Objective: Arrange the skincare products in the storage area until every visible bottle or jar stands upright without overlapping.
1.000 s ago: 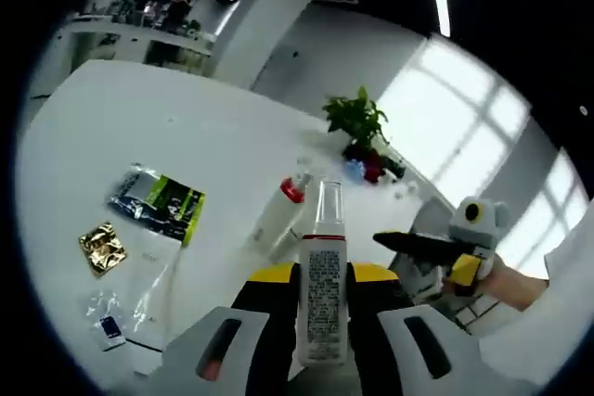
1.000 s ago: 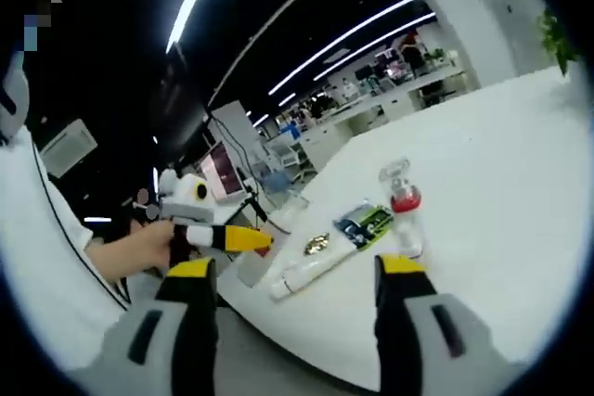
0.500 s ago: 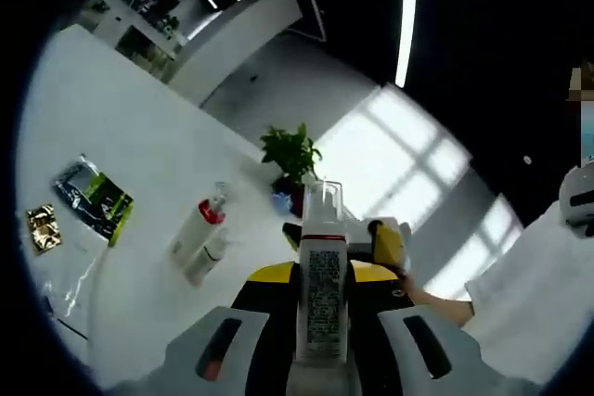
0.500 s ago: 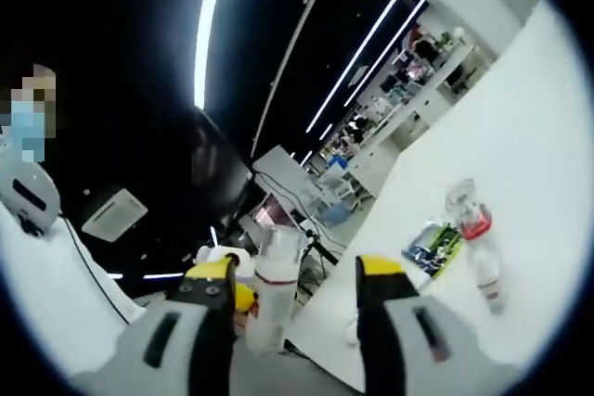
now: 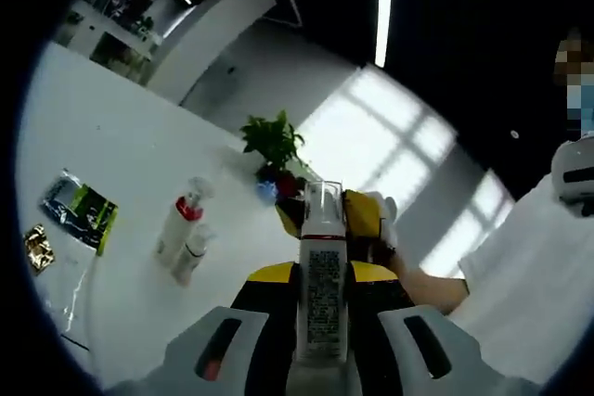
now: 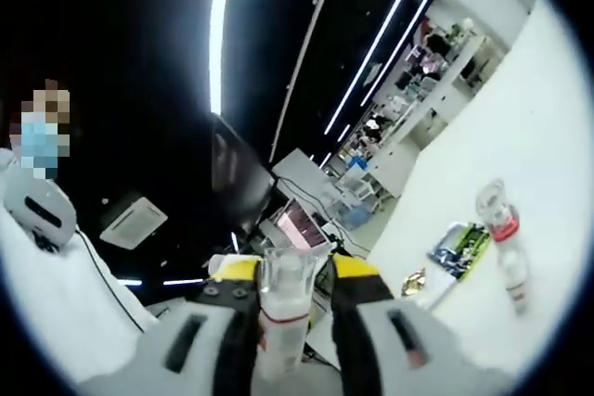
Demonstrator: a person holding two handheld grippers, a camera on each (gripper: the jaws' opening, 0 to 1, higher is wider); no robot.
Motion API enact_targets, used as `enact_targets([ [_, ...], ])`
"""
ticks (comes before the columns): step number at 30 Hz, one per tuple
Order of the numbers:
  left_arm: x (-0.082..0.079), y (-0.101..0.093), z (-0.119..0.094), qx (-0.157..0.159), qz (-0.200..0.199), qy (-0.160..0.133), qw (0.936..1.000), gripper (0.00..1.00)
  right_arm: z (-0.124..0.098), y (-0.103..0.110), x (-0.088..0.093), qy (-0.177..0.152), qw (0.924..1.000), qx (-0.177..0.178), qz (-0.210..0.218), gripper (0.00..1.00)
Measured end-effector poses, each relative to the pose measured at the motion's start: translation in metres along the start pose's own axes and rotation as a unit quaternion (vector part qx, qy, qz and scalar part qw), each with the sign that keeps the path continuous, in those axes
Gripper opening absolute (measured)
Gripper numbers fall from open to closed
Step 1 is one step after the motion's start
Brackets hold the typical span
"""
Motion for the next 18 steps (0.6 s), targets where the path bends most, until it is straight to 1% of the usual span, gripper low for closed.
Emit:
enact_targets([
  [4,0.001,-0.002,0.001,0.004,-0.005,-0.004,1.0,0.17,-0.001,0.004,-0.001,-0.005,1.0,0.0,0.007,0.23],
  [7,0.002,-0.004,0.002,0.007,0.009,0.004,0.9999,0.17,-0.002,0.009,0.0,0.002,0.9998,0.01,-0.019,0.22],
  [10,0.0,-0.005,0.002,-0.01,0.07,0.027,0.9972,0.18,-0.002,0.018,-0.002,0.023,0.9963,0.028,-0.078,0.21],
  [11,0.0,-0.006,0.002,-0.01,0.081,0.035,0.996,0.19,-0.001,0.021,-0.002,0.028,0.9947,0.032,-0.094,0.21],
  [13,-0.002,-0.007,0.003,-0.017,0.106,0.049,0.993,0.2,0.0,0.027,-0.002,0.043,0.9891,0.035,-0.136,0.21],
  [14,-0.003,-0.008,0.004,-0.022,0.133,0.065,0.9888,0.2,0.0,0.029,-0.002,0.061,0.9835,0.039,-0.166,0.21],
  [15,-0.003,-0.009,0.004,-0.023,0.148,0.077,0.9857,0.2,0.001,0.03,-0.001,0.071,0.9807,0.04,-0.178,0.21],
  [16,-0.003,-0.01,0.004,-0.027,0.169,0.098,0.9803,0.21,0.0,0.03,-0.003,0.1,0.9711,0.043,-0.213,0.21],
  [17,-0.004,-0.01,0.004,-0.032,0.185,0.111,0.976,0.22,0.001,0.03,-0.003,0.118,0.9639,0.046,-0.234,0.21],
  [18,-0.004,-0.01,0.005,-0.034,0.21,0.13,0.9684,0.22,0.001,0.031,-0.004,0.135,0.9567,0.049,-0.253,0.21],
])
Point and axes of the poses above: the point that each gripper's makers call its tool centre point, and the gripper's own axes: z roughly forward along the fingers, y roughly to its left, x roughly out of its underside, the point moved 9 cm from there along -z, roughly backward along the fingers, and after that the axes turned 9 degrees about z, right-handed, at the moved point
